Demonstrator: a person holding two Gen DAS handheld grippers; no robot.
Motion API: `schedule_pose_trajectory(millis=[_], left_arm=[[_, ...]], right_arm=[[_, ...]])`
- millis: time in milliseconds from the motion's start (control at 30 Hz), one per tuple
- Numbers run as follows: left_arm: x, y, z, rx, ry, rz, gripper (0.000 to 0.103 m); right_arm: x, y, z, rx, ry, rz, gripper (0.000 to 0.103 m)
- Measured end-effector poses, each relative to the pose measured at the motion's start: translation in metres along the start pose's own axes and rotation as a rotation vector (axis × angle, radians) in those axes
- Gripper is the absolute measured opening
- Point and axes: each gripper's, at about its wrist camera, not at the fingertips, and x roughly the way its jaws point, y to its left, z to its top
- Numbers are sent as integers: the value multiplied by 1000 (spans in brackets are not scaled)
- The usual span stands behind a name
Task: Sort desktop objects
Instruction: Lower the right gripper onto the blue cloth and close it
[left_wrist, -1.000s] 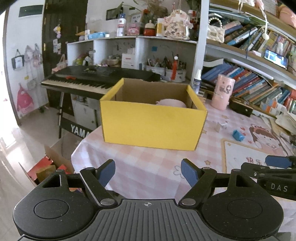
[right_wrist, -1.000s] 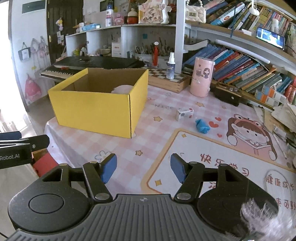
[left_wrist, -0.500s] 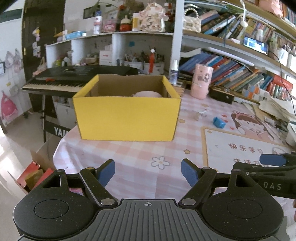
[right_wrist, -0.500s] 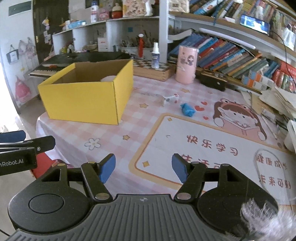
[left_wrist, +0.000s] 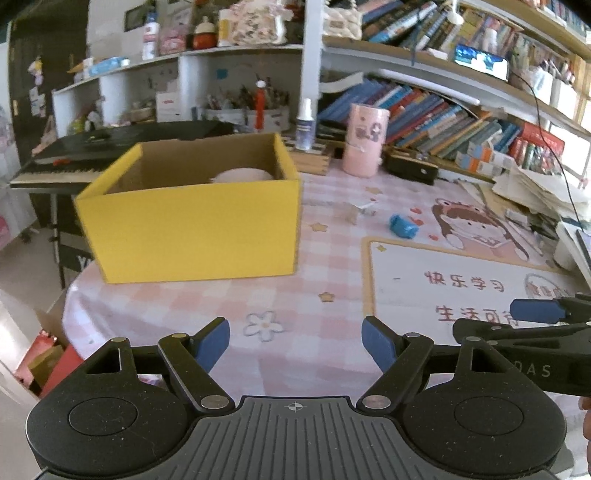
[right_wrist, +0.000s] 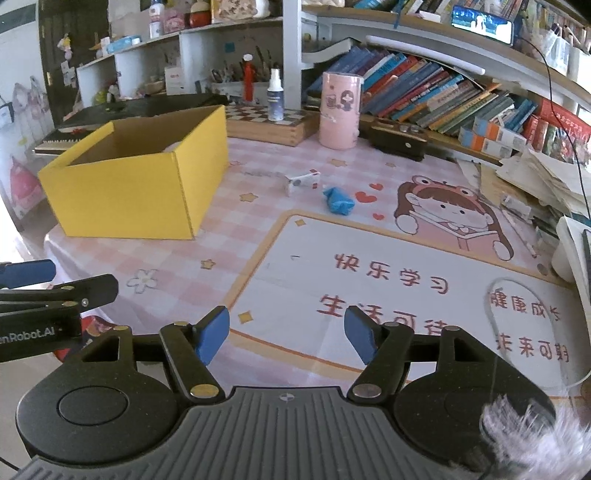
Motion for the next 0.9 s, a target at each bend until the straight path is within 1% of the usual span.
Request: schedule_pose_trajectory(millis=[333,533,733,900], left_arm=[[34,-35,15,20,45,-13,81],[51,-54,25,38,55,-12,81],[67,-74,38,50,55,9,81],[80,-86,46,40,67,46,81]], right_arm=[[23,-44,9,31,51,-13,68],[41,-69,16,45,76,1,68],[61,-94,28,47,79,26,64],[81,-111,42,20,81,62,62]])
